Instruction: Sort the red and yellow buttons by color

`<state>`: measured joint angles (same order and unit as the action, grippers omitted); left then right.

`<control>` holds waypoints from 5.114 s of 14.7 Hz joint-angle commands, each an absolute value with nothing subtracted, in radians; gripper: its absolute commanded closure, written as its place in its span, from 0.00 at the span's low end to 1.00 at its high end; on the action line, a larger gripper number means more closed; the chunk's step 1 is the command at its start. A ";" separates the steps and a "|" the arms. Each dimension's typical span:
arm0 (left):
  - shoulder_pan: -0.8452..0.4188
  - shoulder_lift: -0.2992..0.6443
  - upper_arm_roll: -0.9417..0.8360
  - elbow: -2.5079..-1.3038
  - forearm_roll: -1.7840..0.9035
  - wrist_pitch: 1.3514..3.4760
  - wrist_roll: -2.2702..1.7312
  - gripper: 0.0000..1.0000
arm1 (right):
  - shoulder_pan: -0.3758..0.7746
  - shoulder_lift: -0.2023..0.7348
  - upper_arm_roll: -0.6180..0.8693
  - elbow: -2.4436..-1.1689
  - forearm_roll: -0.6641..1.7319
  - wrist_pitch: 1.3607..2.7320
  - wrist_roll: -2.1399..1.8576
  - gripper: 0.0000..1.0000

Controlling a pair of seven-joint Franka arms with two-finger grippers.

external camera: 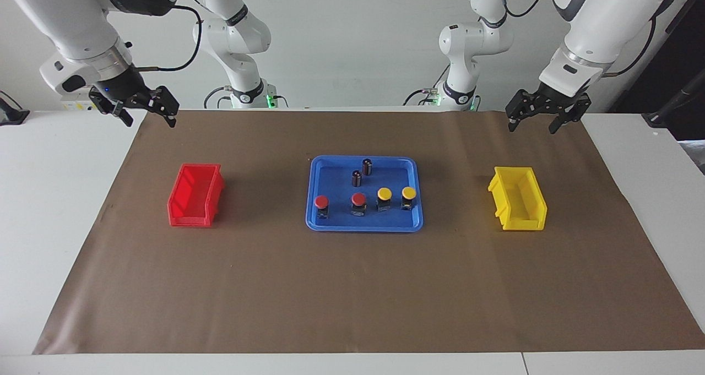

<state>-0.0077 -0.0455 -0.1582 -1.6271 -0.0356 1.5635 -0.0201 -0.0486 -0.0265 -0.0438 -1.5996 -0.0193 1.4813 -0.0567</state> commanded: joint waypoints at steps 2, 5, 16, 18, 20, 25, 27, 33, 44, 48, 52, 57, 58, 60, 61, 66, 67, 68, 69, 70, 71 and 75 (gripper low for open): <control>-0.005 -0.077 -0.153 -1.658 -0.052 1.560 -0.003 0.00 | -0.061 -0.041 -0.038 -1.615 -0.012 1.496 -0.074 0.00; -0.005 -0.077 -0.153 -1.657 -0.052 1.562 -0.005 0.00 | -0.057 -0.040 -0.040 -1.615 -0.014 1.500 -0.066 0.00; -0.005 -0.077 -0.153 -1.657 -0.052 1.565 -0.005 0.00 | 0.004 -0.028 0.003 -1.602 -0.014 1.520 -0.051 0.00; -0.005 -0.077 -0.153 -1.657 -0.052 1.562 -0.003 0.00 | 0.061 -0.002 0.021 -1.595 0.008 1.548 0.015 0.00; -0.005 -0.077 -0.153 -1.658 -0.052 1.562 -0.003 0.00 | 0.186 0.072 0.038 -1.533 0.005 1.571 0.191 0.00; -0.003 -0.077 -0.153 -1.658 -0.052 1.562 -0.005 0.00 | 0.429 0.296 0.048 -1.552 0.012 1.940 0.547 0.00; -0.005 -0.075 -0.153 -1.657 -0.052 1.568 -0.005 0.00 | 0.445 0.305 0.048 -1.638 -0.004 2.014 0.551 0.00; 0.041 -0.077 -0.149 -1.661 -0.046 1.560 -0.011 0.00 | 0.437 0.244 0.048 -1.882 -0.026 2.195 0.480 0.00; 0.026 -0.129 -0.156 -1.787 -0.046 1.693 -0.058 0.00 | 0.442 0.282 0.048 -1.953 -0.063 2.347 0.459 0.11; 0.018 -0.133 -0.158 -1.796 -0.046 1.698 -0.061 0.00 | 0.440 0.282 0.048 -1.950 -0.063 2.347 0.457 0.32; 0.009 -0.135 -0.160 -1.804 -0.046 1.704 -0.060 0.00 | 0.430 0.288 0.048 -1.913 -0.057 2.323 0.463 0.78; -0.217 -0.065 -0.164 -1.920 -0.046 1.964 -0.334 0.01 | 0.330 0.180 0.046 -1.773 -0.045 2.016 0.317 0.85; -0.263 -0.026 -0.163 -1.934 -0.045 2.001 -0.385 0.04 | 0.283 0.120 0.048 -1.822 -0.044 1.975 0.246 0.85; -0.334 0.061 -0.163 -1.943 -0.023 2.060 -0.477 0.14 | 0.156 -0.045 0.046 -1.987 -0.041 1.973 0.045 0.85; -0.345 0.081 -0.163 -1.954 -0.017 2.092 -0.480 0.21 | 0.097 -0.113 0.046 -2.059 -0.034 1.974 -0.042 0.85; -0.374 0.136 -0.164 -1.999 -0.017 2.201 -0.503 0.29 | -0.110 -0.222 0.040 -2.252 0.026 2.063 -0.337 0.85; -0.386 0.161 -0.163 -1.999 -0.014 2.219 -0.523 0.29 | -0.123 -0.224 0.040 -2.264 0.026 2.072 -0.345 0.85; -0.388 0.169 -0.164 -2.000 -0.014 2.238 -0.528 0.29 | -0.136 -0.221 0.038 -2.267 0.026 2.077 -0.366 0.85; -0.391 0.170 -0.164 -2.005 -0.014 2.241 -0.529 0.29 | -0.158 -0.213 0.040 -2.281 0.026 2.097 -0.392 0.85; -0.403 0.172 -0.163 -2.020 -0.014 2.247 -0.531 0.29 | -0.166 -0.206 0.040 -2.301 0.026 2.150 -0.397 0.85; -0.403 0.172 -0.163 -2.031 -0.014 2.264 -0.531 0.29 | -0.166 -0.203 0.040 -2.336 0.026 2.196 -0.408 0.85; -0.407 0.173 -0.163 -2.052 -0.014 2.295 -0.546 0.38 | -0.166 -0.146 0.040 -2.384 0.026 2.293 -0.405 0.85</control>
<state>-0.3894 0.1849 -0.1777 -2.0281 -0.0327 2.2631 -0.5114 -0.1464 -0.1697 0.0265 -2.3642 0.0064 2.2544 -0.3820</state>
